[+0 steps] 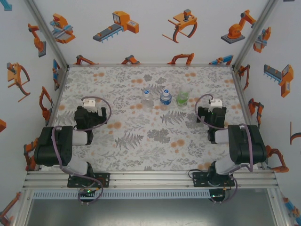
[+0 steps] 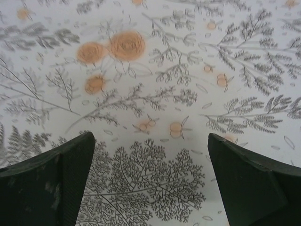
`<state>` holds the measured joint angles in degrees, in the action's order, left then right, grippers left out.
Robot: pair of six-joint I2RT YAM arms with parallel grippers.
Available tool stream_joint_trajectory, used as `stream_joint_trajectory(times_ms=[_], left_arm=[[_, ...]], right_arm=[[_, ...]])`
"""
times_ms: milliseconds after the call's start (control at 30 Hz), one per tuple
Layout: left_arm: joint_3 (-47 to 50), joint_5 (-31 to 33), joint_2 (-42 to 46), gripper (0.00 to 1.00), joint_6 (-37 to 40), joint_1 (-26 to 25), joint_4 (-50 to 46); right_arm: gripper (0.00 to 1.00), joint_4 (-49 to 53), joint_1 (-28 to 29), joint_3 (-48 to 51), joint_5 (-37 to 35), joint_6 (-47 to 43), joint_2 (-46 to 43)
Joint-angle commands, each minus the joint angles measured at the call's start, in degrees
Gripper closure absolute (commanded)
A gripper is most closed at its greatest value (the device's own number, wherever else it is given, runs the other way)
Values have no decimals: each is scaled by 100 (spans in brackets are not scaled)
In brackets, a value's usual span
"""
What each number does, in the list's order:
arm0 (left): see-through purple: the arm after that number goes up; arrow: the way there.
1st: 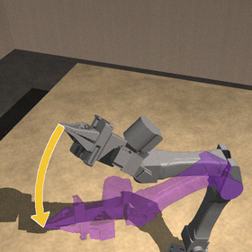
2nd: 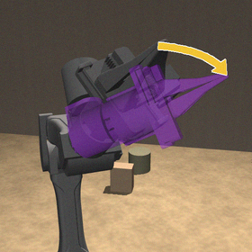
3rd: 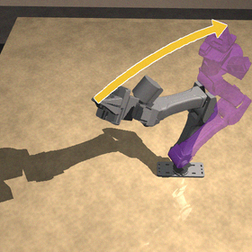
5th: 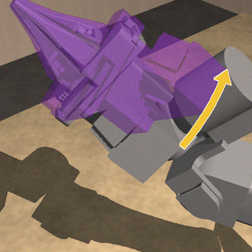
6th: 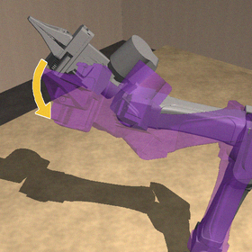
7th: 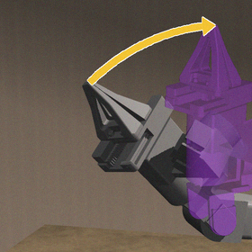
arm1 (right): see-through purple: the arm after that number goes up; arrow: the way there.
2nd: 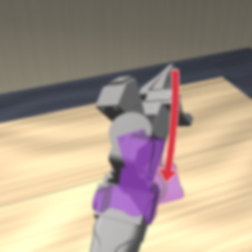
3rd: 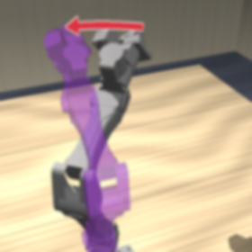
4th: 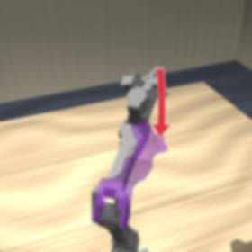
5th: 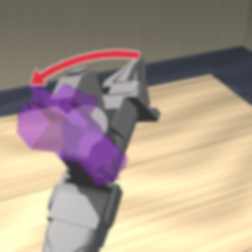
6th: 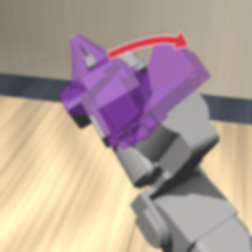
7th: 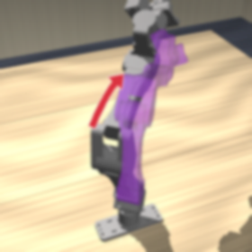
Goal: Screw on the bottle caps
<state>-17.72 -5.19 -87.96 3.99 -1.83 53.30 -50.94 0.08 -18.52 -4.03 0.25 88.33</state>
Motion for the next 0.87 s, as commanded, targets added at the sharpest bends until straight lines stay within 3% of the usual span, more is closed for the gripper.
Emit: stream_joint_trajectory(times_ms=[0, 133, 833], left_arm=[[-328, -406, -34, 3, -295, 187, -89], [-430, -155, -38, 3, -394, 191, -256], [-470, -85, -19, 3, -439, 200, -399]], right_arm=[[1, -450, -23, -63, -84, 190, -5], [1, -235, -12, -173, -1093, 563, -1], [1, -227, -50, -150, -977, 554, -26]])
